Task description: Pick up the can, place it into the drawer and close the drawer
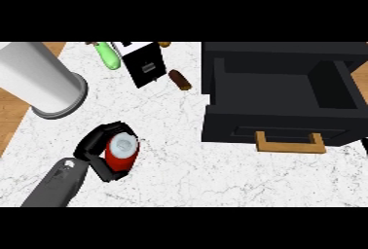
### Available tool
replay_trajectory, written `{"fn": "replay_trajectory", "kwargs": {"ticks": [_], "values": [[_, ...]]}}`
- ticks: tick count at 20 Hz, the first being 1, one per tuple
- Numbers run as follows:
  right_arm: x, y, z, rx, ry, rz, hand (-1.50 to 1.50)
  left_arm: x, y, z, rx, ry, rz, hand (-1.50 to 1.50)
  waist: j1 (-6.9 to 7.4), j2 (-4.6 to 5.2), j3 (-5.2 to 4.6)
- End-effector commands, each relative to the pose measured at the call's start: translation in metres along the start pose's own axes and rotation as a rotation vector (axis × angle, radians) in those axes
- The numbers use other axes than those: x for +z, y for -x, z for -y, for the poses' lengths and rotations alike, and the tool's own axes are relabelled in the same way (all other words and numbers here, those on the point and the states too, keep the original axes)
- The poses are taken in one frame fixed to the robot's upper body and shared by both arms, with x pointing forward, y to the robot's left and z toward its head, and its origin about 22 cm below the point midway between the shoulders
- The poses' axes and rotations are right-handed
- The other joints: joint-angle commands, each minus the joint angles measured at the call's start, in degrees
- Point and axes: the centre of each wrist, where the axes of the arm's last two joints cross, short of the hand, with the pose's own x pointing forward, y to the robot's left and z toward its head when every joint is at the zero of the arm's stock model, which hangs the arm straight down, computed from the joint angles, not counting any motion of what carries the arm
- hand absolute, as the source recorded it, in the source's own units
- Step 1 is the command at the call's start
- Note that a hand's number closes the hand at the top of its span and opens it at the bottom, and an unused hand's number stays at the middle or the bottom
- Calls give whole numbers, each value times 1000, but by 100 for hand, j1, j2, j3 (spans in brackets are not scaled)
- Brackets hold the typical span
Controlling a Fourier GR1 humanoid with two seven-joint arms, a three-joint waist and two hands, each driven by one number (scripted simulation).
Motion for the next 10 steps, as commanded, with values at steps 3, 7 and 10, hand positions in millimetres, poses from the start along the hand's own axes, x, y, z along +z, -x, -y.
{"fn": "replay_trajectory", "kwargs": {"ticks": [3,7,10], "values": [[6,-3,7,3,16,15,-150,-2,2,-5,88,-620,48,150,-51,-32,13],[2,-21,3,-15,13,8,-150,-46,-45,6,58,-607,64,150,-100,-25,6],[2,-12,-3,-5,24,15,-150,-63,-92,13,13,-594,121,150,-79,-25,8]]}}
